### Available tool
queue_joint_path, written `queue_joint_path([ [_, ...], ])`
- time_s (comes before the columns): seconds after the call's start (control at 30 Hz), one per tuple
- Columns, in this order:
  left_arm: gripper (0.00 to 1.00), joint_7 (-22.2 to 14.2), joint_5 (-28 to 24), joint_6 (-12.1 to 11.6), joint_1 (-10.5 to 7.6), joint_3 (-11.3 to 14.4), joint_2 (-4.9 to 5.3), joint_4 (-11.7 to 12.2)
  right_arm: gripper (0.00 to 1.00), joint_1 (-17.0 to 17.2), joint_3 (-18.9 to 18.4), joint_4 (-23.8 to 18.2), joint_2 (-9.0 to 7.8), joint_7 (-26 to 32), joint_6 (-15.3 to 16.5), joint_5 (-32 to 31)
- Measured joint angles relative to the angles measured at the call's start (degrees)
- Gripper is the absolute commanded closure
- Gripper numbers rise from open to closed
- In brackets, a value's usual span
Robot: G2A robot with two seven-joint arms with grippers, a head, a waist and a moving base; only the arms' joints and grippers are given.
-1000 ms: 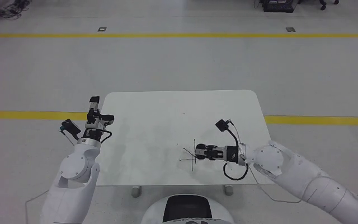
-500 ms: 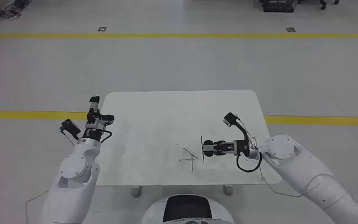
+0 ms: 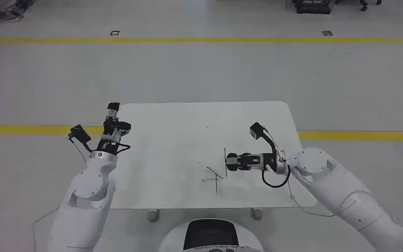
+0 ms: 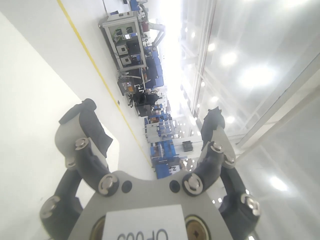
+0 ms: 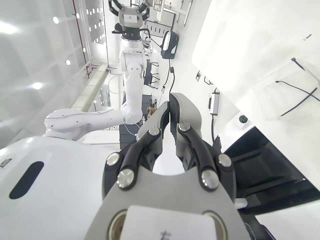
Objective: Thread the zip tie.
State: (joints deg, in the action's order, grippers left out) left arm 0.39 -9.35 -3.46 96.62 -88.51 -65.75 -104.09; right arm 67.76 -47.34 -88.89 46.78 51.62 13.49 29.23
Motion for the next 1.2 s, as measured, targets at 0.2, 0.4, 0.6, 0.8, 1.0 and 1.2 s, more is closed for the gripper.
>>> queue_joint_path([
  [0.2, 0.0, 3.35, 9.3, -1.14, -0.64, 1.77, -0.12, 0.62, 1.0, -0.8, 0.73, 1.24, 0.55, -0.27, -1.79, 1.0],
  [0.4, 0.0, 2.29, 9.65, -2.42, -1.02, 2.06, -0.09, 0.38, 1.0, -0.62, 0.75, 1.06, 0.6, -0.65, -1.89, 0.83],
  [0.6, 0.0, -0.15, 24.07, -10.1, -1.36, 5.74, 0.13, -2.41, 1.0, -0.46, 1.25, 0.5, 1.49, -1.74, -3.1, 0.77],
  [0.8, 0.0, 3.42, 41.06, -12.9, -0.07, 8.43, 0.21, -3.8, 1.0, -1.21, 1.88, 1.46, 2.4, -1.67, -4.48, 1.86],
  [1.0, 0.0, 3.26, 40.76, -12.8, -0.1, 8.37, 0.2, -3.76, 1.0, -1.2, 1.87, 1.43, 2.38, -1.66, -4.44, 1.83],
  [1.2, 0.0, 2.36, 54.47, -16.12, -0.67, 10.0, 0.78, -3.44, 1.0, -0.41, 1.0, 1.38, 2.72, -4.72, -6.03, 2.45],
])
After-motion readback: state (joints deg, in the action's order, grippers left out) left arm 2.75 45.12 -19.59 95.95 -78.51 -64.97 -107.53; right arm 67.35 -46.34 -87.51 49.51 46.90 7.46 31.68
